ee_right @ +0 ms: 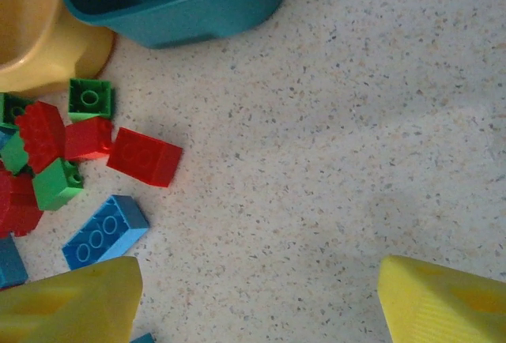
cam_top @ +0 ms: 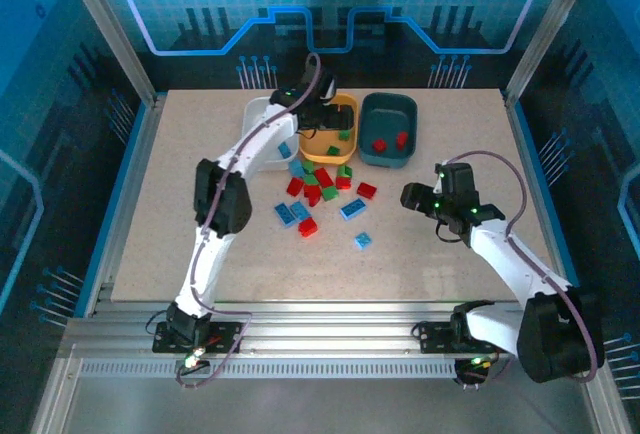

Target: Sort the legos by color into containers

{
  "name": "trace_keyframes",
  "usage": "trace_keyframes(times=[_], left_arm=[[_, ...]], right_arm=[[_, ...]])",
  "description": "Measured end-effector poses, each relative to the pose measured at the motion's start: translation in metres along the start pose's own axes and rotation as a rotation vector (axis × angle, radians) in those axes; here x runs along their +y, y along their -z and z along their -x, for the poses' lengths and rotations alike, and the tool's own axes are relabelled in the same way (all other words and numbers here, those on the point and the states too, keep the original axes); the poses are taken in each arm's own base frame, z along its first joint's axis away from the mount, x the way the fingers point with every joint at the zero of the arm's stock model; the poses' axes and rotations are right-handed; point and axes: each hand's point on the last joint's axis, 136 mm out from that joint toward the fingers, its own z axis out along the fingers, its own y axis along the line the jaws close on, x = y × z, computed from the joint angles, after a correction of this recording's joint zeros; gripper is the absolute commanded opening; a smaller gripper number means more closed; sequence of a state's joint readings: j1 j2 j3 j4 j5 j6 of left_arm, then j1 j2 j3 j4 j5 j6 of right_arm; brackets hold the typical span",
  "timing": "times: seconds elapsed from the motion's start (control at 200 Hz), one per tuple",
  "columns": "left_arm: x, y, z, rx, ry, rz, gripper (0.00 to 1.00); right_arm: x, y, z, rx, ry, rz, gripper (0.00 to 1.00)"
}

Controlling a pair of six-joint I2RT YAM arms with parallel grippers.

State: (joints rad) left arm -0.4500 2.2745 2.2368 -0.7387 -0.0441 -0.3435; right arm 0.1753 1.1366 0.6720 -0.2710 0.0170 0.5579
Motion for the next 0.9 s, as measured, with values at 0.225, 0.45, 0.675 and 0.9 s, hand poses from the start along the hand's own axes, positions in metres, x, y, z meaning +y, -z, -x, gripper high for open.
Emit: trace_keyframes(times=[0.225,0.45,0.675,0.9], left_arm=[[0.015,0.13,-0.028,-0.228,0.056,-0.061,0.99],[0.069,0.167,-0.088,-0.451,0.187,-0.07,0.99],[0.096,0.182,-0.109,-0.458,0.32,-0.046,0.99],[0.114,0.177,-0.153,-0.363,0.472,-0.014,0.97]], right_arm=[[0.004,0.006,0.006,-0.033,0.003,0.017,0.8],[0.007,0.009,0.01,-0.085,0.007,0.045,0.79],[0.001,0.016,0.014,-0.162,-0.004,0.032,0.79],[0.004,0.016,0.011,-0.156,0.0,0.004,0.77]])
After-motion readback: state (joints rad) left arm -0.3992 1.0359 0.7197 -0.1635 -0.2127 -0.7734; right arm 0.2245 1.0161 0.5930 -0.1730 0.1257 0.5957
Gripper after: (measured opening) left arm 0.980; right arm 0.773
